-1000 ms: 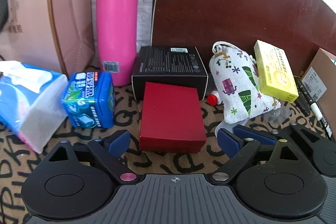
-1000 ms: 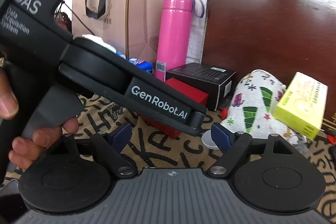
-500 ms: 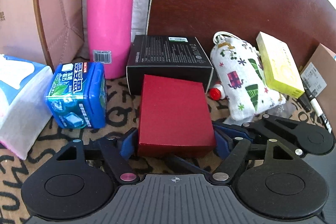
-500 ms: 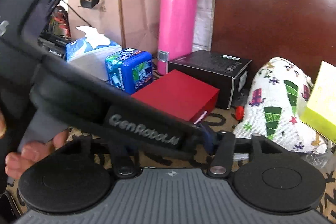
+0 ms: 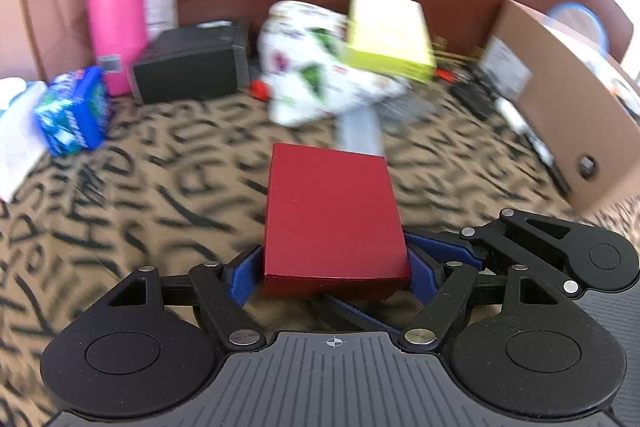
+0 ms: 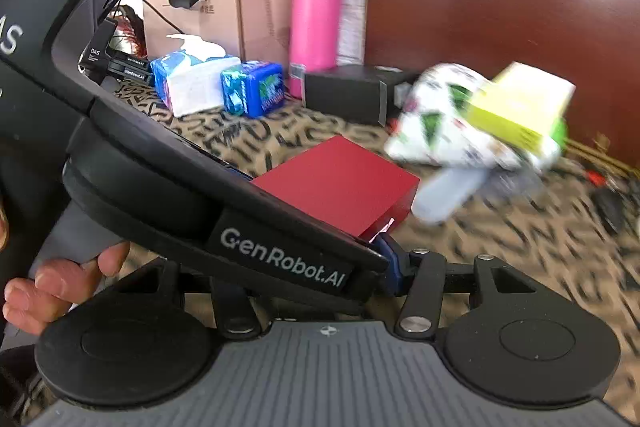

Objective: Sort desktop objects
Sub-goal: 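Lift the red box with the left gripper toward the cardboard box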

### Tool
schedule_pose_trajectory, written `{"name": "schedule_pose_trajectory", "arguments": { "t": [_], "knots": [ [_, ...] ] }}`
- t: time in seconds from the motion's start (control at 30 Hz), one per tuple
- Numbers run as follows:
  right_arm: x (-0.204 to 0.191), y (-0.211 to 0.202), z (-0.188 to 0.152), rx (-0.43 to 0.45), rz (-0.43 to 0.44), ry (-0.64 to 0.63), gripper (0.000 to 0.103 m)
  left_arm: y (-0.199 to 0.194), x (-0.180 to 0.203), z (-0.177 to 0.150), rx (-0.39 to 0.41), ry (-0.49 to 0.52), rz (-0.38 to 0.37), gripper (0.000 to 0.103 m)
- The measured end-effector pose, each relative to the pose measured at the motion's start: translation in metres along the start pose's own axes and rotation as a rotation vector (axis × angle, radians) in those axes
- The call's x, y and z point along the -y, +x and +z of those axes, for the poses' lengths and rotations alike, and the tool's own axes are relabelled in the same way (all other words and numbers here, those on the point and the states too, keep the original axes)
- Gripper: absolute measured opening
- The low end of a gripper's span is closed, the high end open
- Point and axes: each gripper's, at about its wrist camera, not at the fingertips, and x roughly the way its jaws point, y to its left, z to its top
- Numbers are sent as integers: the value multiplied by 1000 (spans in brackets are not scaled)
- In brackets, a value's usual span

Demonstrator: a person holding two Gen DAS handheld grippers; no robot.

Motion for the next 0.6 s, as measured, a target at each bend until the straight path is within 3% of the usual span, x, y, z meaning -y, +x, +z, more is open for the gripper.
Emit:
{"name": "schedule_pose_trajectory", "arguments": {
  "t": [0.23, 0.4, 0.6],
  "knots": [
    [24, -63, -42, -20, -67, 36, 59, -11, 77, -32, -23, 35, -64, 76],
    [38, -104, -74, -25, -113, 55, 59, -17, 131, -55, -28, 118, -81, 76],
    [42, -147, -107, -6, -141, 99, 59, -28, 166, -83, -31, 145, -139, 77]
  ]
}}
